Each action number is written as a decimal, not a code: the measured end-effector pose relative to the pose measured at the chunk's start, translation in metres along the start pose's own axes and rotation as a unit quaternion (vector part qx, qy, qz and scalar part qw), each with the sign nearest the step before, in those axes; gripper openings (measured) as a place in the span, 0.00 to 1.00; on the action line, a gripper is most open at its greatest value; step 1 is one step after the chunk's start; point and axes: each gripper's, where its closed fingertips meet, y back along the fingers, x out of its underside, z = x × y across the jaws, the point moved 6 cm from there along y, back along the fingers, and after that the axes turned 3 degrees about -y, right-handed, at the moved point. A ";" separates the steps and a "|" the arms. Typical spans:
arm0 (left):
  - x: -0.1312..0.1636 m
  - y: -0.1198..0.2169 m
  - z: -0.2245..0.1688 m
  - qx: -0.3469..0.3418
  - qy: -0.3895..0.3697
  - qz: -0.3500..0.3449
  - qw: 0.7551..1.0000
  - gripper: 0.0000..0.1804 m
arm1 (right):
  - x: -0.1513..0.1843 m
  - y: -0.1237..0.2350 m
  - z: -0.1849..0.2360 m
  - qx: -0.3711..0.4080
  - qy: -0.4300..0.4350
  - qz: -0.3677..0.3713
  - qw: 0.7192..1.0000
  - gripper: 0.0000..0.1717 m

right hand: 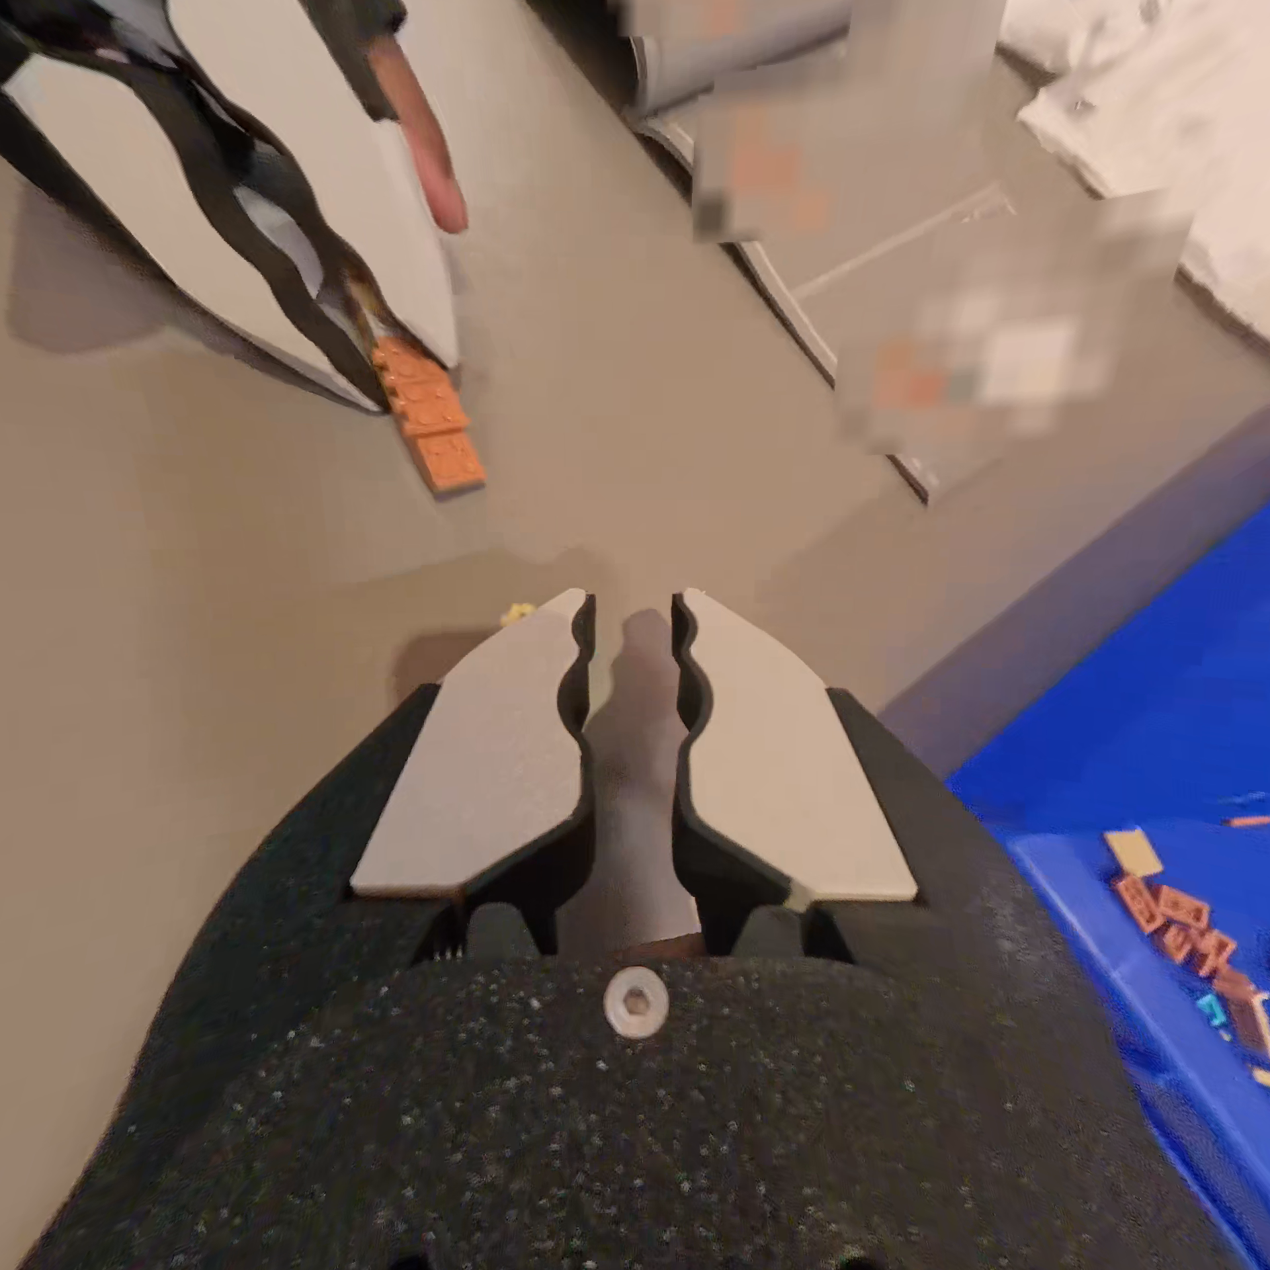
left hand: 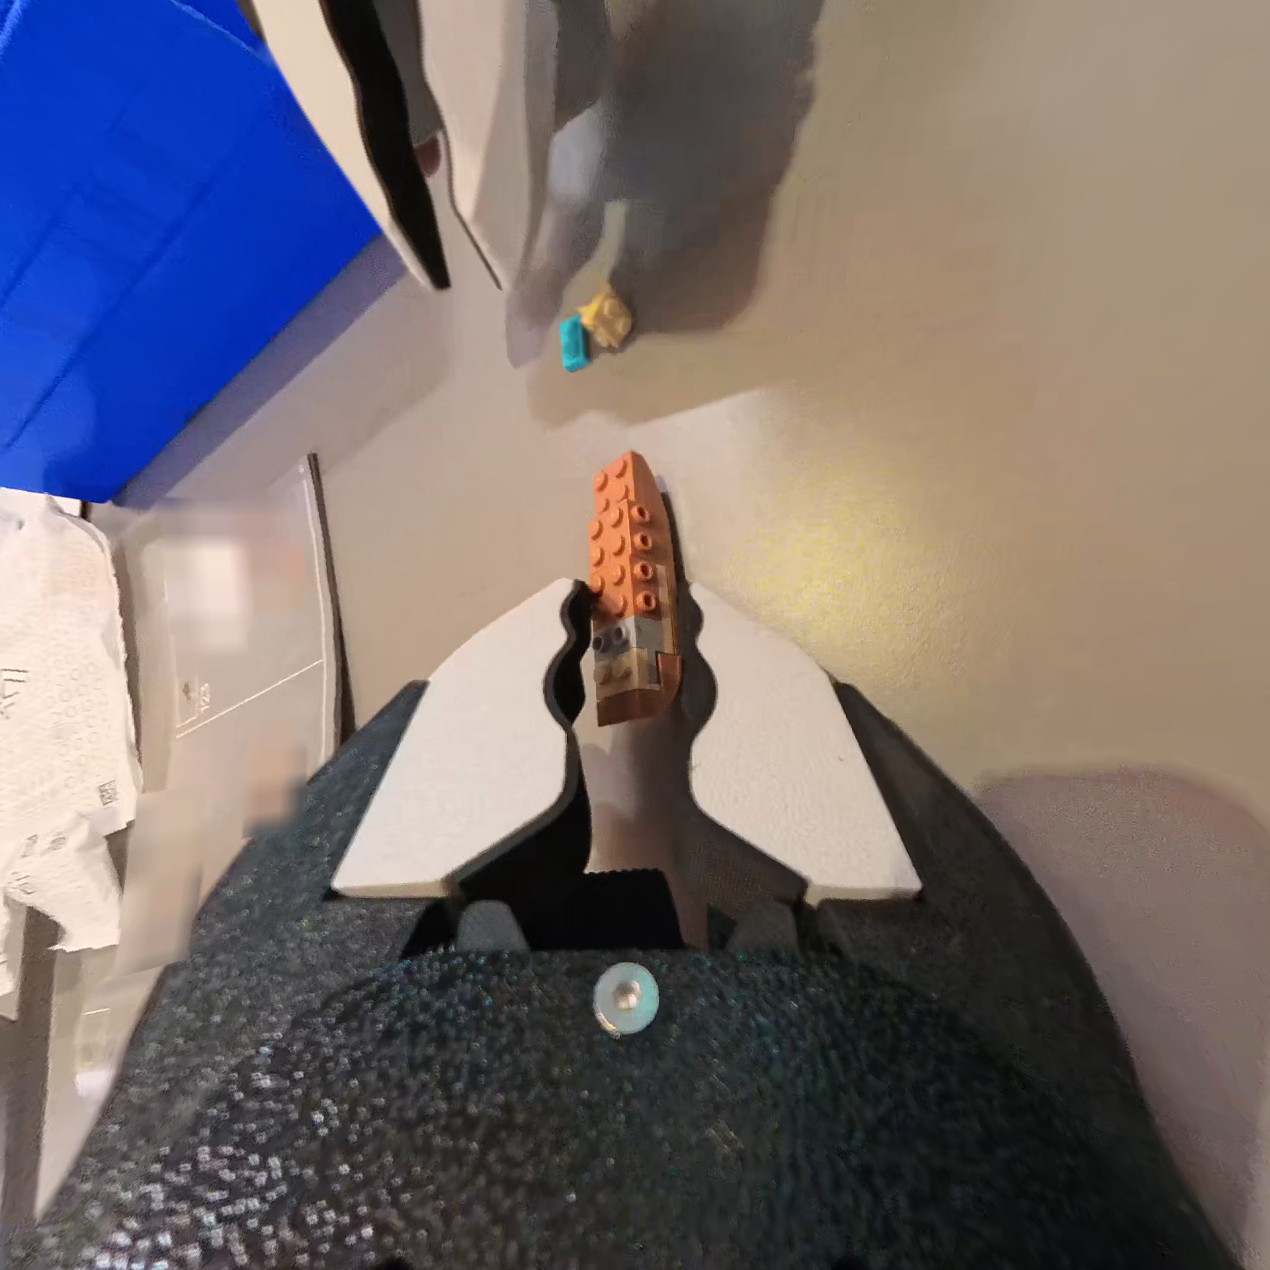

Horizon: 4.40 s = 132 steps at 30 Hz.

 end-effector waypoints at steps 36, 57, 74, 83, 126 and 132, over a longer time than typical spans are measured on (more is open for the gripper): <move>0.008 0.006 0.004 0.031 0.063 -0.052 0.996 0.15 | -0.002 -0.026 0.029 -0.077 0.236 0.068 0.966 0.08; 0.012 0.007 0.008 0.034 0.084 -0.062 0.994 0.15 | -0.020 -0.038 0.013 -0.132 0.234 0.127 0.955 0.09; 0.009 0.010 0.009 0.052 0.077 -0.106 0.990 0.18 | -0.012 -0.037 0.030 -0.183 0.194 0.093 0.959 0.14; 0.002 0.002 0.010 0.094 0.078 -0.120 0.985 0.22 | -0.019 -0.028 0.028 -0.159 0.094 0.122 0.975 0.15; -0.005 -0.010 0.008 0.064 0.104 -0.073 0.990 0.11 | -0.008 -0.034 0.045 -0.075 0.038 0.082 0.993 0.09; -0.005 -0.009 0.008 0.058 0.111 -0.069 0.990 0.11 | -0.031 -0.010 0.042 -0.087 0.048 -0.011 0.995 0.09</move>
